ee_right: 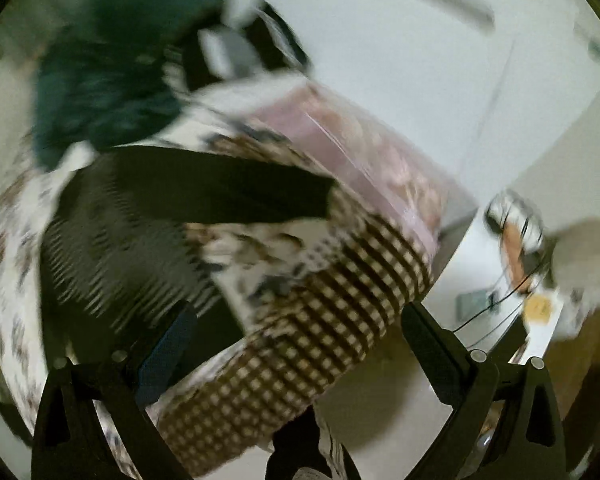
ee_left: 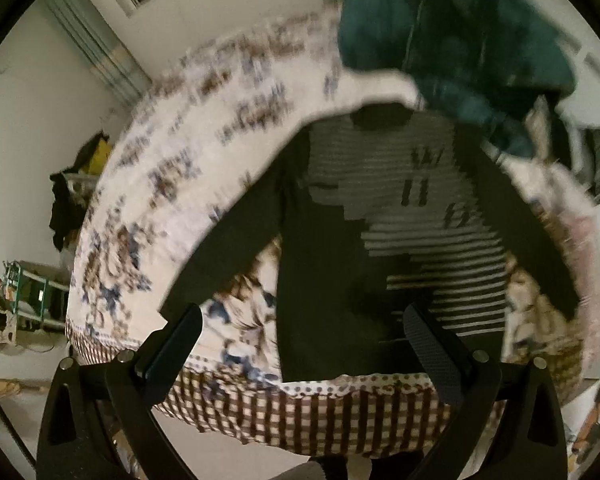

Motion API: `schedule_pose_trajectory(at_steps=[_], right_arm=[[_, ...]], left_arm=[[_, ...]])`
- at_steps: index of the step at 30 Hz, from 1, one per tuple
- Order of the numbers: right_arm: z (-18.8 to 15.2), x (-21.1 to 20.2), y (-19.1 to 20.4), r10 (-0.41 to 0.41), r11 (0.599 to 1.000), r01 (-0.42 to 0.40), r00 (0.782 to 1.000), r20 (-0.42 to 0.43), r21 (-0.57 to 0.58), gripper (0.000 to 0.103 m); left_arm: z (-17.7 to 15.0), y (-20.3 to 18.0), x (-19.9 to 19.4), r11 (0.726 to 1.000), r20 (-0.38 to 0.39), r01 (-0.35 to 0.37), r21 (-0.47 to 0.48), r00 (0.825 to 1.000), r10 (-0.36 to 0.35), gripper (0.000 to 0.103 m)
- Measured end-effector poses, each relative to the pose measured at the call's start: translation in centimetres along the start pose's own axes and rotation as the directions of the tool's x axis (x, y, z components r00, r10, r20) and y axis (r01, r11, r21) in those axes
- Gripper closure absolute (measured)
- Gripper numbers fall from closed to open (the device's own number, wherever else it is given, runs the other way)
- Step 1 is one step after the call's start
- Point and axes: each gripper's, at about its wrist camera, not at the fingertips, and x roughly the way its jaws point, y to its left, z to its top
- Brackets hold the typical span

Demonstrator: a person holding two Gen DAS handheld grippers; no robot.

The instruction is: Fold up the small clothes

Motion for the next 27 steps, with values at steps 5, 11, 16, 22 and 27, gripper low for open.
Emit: schedule_pose_trajectory(at_steps=[5, 11, 16, 22, 27], right_arm=[[4.1, 13.6, -3.7, 0.049, 0.975, -0.029, 0.995, -0.087, 0.221, 0.004], [6.5, 24.4, -4.9, 0.134, 0.876, -0.081, 0.988, -0.078, 0.475, 0.014], [8.6, 27.4, -3.4, 0.134, 0.857, -0.112, 0.991, -0.008, 0.502, 0.042], [11.3, 26.5, 1.1, 0.043, 0.917, -0.062, 0.998, 0.056, 0.394, 0.094], [13.1, 19.8, 11.9, 0.022, 0.991, -0.046, 0.983, 0.182, 0.127, 0.094]], left_arm=[[1.4, -5.8, 10.3, 0.999, -0.106, -0.027, 0.03, 0.994, 0.03, 0.0], [3.0, -9.2, 19.3, 0.996, -0.157, -0.051, 0.078, 0.986, 0.063, 0.0], [4.6, -9.3, 24.1, 0.997, -0.163, -0.055, 0.047, 0.985, 0.062, 0.0], [6.7, -6.6, 27.7, 0.997, -0.127, -0.07, -0.031, 0.99, 0.065, 0.0], [7.8, -2.2, 29.3, 0.991, -0.1, -0.086, -0.106, 0.992, 0.076, 0.0]])
